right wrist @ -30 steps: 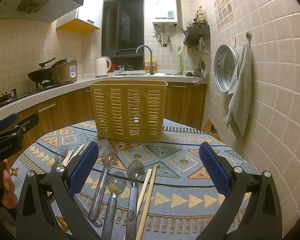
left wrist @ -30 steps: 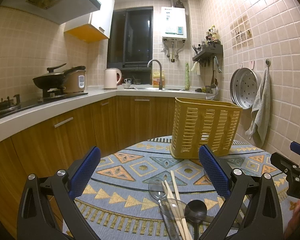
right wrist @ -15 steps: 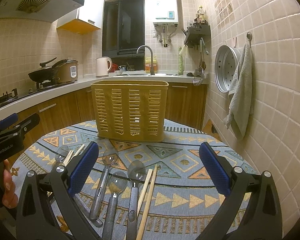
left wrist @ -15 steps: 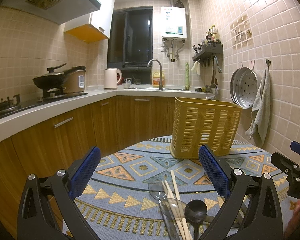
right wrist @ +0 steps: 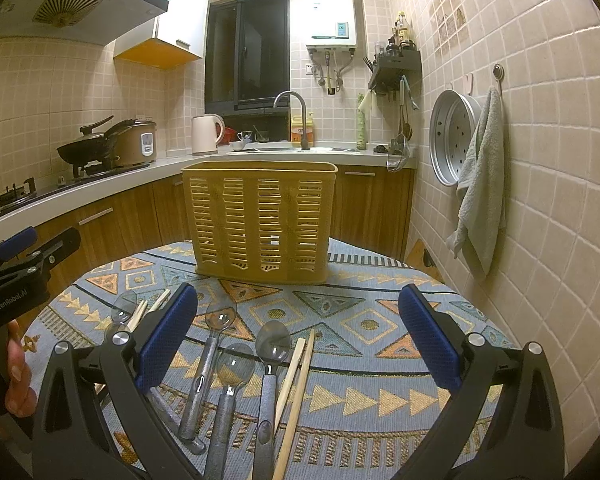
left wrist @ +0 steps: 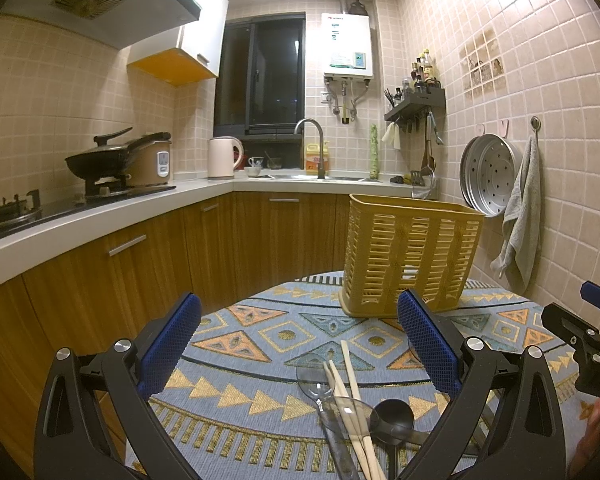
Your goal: Organize utensils
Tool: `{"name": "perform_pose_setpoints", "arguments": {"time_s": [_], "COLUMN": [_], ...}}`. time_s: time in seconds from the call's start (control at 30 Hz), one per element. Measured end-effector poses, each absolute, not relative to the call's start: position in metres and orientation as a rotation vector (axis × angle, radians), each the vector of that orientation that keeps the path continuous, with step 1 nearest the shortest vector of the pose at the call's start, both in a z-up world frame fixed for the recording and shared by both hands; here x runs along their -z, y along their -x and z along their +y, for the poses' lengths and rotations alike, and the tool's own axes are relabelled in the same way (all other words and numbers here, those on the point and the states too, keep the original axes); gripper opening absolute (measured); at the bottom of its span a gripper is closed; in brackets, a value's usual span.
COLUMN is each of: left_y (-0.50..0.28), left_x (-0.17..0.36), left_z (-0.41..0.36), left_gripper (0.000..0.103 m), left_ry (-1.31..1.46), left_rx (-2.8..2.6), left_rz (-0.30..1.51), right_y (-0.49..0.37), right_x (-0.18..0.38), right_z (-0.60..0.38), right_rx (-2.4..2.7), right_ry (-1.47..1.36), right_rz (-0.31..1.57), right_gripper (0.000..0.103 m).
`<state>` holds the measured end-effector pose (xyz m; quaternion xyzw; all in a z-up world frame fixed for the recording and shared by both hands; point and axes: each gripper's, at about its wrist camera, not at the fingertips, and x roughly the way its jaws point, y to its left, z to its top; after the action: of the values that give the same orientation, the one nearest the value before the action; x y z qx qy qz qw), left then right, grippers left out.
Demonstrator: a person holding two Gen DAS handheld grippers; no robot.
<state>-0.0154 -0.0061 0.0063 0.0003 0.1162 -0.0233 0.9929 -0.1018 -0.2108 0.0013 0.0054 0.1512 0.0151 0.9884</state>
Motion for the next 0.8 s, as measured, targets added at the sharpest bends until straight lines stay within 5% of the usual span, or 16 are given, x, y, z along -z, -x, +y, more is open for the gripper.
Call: {"name": "perform_pose_setpoints", "arguments": {"time_s": [0.33,0.57,0.8], "left_y": [0.016,-0.011,-0.042], "left_x": [-0.007,0.002,0.008], "left_z": [0.0,0.03,0.042], "left_gripper": [0.095,0.095,0.077], "left_ry": [0.038,0.189,0.137], "left_rx": [0.048,0.104,0.132], "left_rz": [0.229,0.395,0.65], "right_y": [0.094,0.079,0.073], "right_x": [0.002,0.006,0.01], "right_z": [-0.221,-0.234,-0.217], "right_rx": [0.008,0.056,0.043], "right_ry": [-0.06,-0.107,-0.019], "right_rz": [0.35,0.415,0.453], "right_gripper": [0.097,0.095,0.08]}}
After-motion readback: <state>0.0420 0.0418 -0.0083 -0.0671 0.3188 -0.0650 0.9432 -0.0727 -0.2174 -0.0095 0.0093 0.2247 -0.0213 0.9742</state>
